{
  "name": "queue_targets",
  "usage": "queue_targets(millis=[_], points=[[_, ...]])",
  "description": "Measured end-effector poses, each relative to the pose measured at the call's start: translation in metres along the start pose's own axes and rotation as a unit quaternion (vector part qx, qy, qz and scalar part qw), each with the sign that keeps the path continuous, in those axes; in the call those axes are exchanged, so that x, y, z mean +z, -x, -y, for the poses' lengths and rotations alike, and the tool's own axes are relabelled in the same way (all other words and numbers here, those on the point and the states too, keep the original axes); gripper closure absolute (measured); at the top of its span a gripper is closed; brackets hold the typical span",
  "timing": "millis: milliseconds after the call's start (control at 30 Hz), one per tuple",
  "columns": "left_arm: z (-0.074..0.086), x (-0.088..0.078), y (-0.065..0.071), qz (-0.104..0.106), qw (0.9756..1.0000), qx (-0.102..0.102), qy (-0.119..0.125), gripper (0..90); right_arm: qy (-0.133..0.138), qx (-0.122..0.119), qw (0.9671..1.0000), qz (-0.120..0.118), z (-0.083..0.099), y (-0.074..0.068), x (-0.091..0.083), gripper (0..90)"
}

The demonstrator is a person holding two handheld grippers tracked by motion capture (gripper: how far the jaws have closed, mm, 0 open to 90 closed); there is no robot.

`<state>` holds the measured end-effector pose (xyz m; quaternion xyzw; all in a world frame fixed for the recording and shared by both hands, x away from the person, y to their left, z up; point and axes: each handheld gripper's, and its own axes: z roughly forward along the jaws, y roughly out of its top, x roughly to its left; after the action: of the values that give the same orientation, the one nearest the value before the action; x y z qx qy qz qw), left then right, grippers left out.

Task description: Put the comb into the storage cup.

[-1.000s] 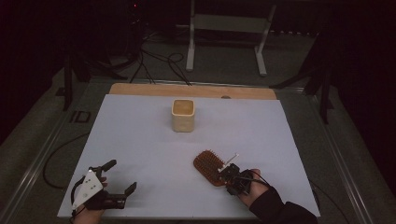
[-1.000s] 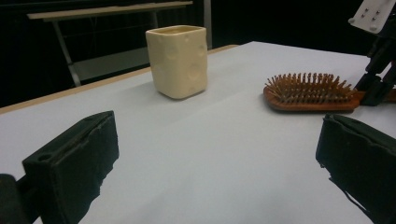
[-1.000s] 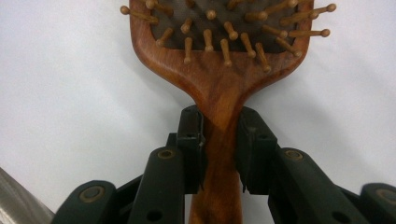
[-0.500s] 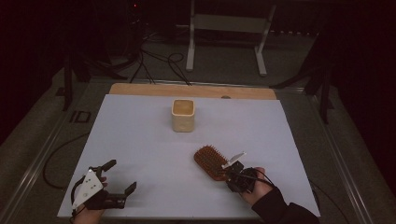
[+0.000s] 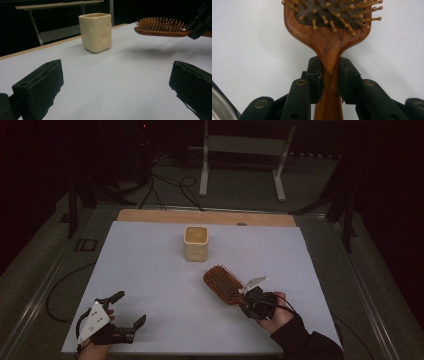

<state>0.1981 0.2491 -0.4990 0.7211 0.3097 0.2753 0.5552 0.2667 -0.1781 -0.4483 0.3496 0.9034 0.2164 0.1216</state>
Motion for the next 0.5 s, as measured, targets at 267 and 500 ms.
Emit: queue_targets(millis=[267, 500], points=[[0.000, 0.001, 0.000, -0.001, 1.0000, 0.000, -0.001, 0.0, 0.035, -0.011, 0.9993, 0.001, -0.007, 0.002, -0.008, 73.2], [0.000, 0.001, 0.000, -0.001, 1.0000, -0.001, -0.003, 0.0, 0.082, -0.025, 0.9962, -0.015, -0.012, 0.002, -0.018, 73.1]])
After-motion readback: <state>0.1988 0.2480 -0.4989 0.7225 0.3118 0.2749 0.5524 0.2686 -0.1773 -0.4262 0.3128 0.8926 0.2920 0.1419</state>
